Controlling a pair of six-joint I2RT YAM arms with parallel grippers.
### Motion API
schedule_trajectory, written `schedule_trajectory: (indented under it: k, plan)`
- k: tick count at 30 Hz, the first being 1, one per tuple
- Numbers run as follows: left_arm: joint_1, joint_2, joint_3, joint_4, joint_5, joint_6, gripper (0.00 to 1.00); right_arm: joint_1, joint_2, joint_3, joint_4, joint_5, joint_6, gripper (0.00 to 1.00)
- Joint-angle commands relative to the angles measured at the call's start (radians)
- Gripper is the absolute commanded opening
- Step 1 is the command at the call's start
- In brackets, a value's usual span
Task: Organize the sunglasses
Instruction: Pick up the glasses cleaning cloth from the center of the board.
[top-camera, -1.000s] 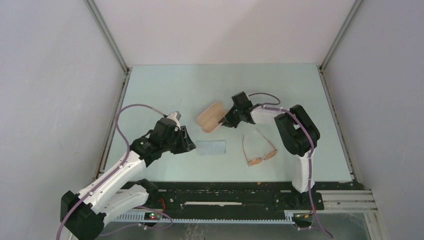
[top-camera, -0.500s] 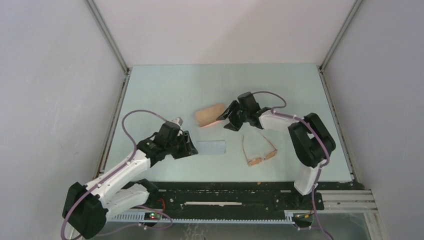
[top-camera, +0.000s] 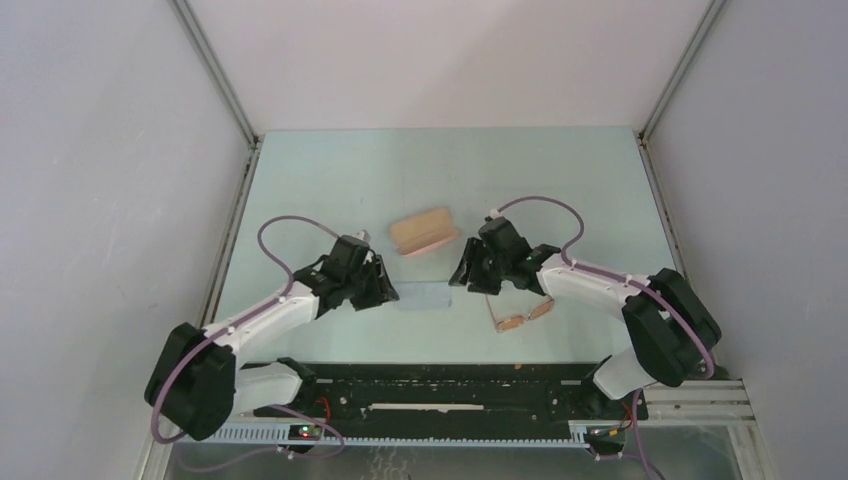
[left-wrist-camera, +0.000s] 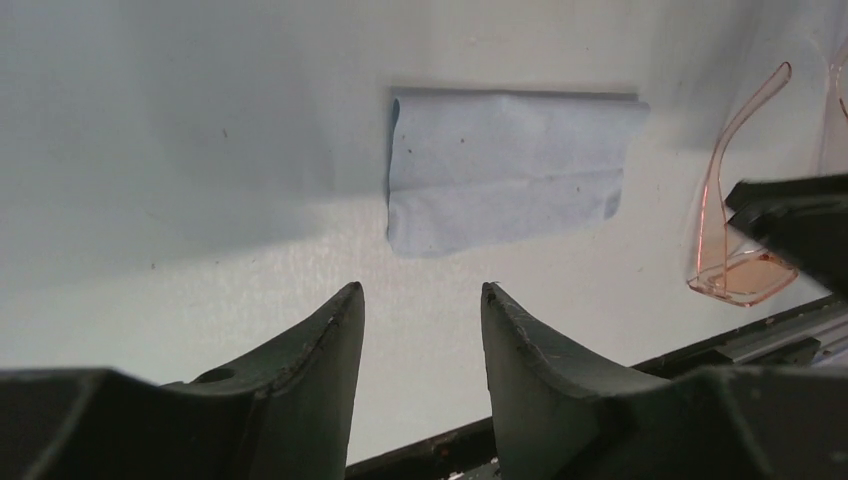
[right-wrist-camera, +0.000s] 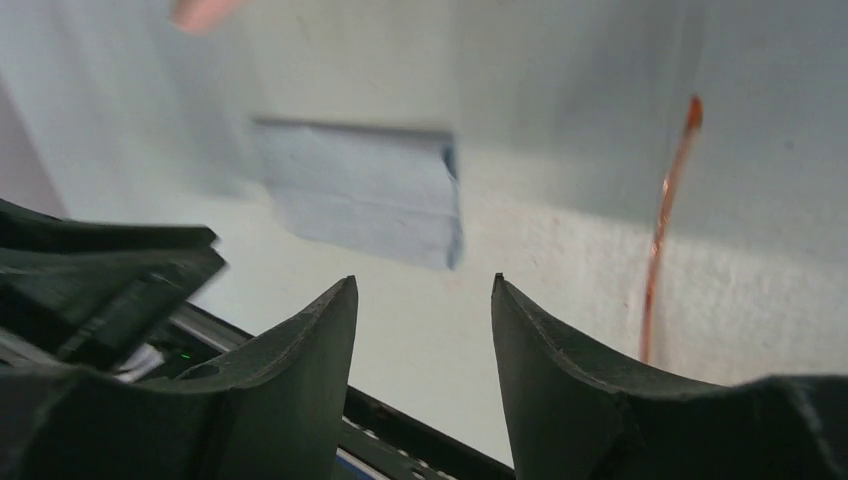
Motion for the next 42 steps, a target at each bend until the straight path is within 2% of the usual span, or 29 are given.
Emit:
schedule_trajectory:
  k: [1,11,21,28,30,39,42]
  plan:
    - [0.015,0.060,0.009,0.097,0.024,-0.009,0.52,0.047,0.012,-0.038,0.011,0.027,-0.055,0.59]
    - [0.030,0.079,-0.044,0.177,0.051,-0.036,0.52,0.066,0.169,-0.040,0.112,0.035,-0.026,0.56]
    - [0.033,0.125,-0.079,0.235,0.077,-0.070,0.52,0.054,0.255,-0.030,0.121,0.089,0.010,0.35]
    - [0.032,0.210,-0.069,0.270,0.080,-0.081,0.49,0.057,0.267,-0.023,0.111,0.096,0.016,0.11]
    - [0.032,0.224,-0.083,0.299,0.083,-0.099,0.48,0.055,0.266,-0.023,0.106,0.099,0.019,0.08]
    - [0.032,0.249,-0.100,0.324,0.067,-0.102,0.37,0.059,0.254,-0.023,0.100,0.105,0.013,0.03]
    - [0.033,0.258,-0.098,0.323,0.066,-0.098,0.29,0.060,0.244,-0.023,0.098,0.113,0.010,0.02]
